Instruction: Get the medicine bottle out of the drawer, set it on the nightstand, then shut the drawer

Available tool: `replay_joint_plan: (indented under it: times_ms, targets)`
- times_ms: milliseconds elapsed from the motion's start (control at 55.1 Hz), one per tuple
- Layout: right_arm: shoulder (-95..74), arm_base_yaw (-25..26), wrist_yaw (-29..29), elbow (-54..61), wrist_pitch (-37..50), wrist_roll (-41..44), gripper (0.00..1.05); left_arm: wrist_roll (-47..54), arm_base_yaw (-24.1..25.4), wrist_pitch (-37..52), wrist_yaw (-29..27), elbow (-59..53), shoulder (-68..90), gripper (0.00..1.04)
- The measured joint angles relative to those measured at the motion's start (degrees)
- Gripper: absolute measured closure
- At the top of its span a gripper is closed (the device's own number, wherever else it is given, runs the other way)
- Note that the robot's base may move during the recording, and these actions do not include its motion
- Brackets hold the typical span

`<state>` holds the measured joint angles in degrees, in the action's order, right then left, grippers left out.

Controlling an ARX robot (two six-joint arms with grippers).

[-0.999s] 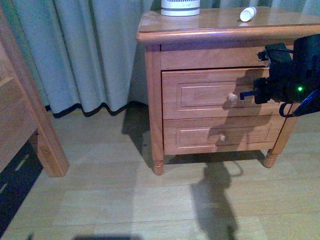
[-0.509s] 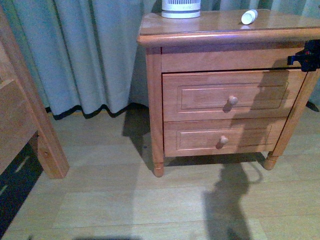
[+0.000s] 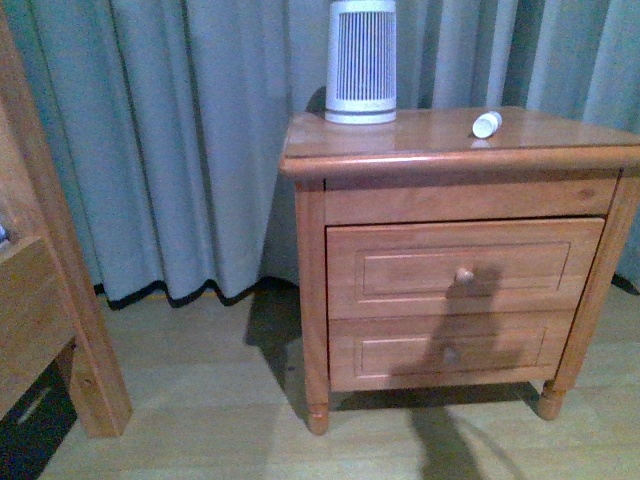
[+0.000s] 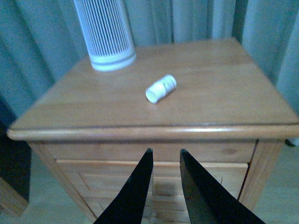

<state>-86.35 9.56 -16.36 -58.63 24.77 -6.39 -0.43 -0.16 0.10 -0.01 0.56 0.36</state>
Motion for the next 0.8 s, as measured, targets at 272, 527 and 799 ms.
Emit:
replay_joint_plan:
  times_ms: [272,527,799]
  targets:
    - [31.0,6.0,-8.8,5.4,-10.6,-5.3,0.62,0.0,0.0,0.0,0.0,0.0,0.0,0.07]
    - [63.1,2.0,5.3,23.3,-35.3,4.3,0.83,0.0,0.0,0.0,0.0,0.0,0.0,0.07]
    - [83.6,0.9,5.2,56.3,-24.0,5.9,0.82,0.0,0.0,0.0,0.0,0.0,0.0,0.07]
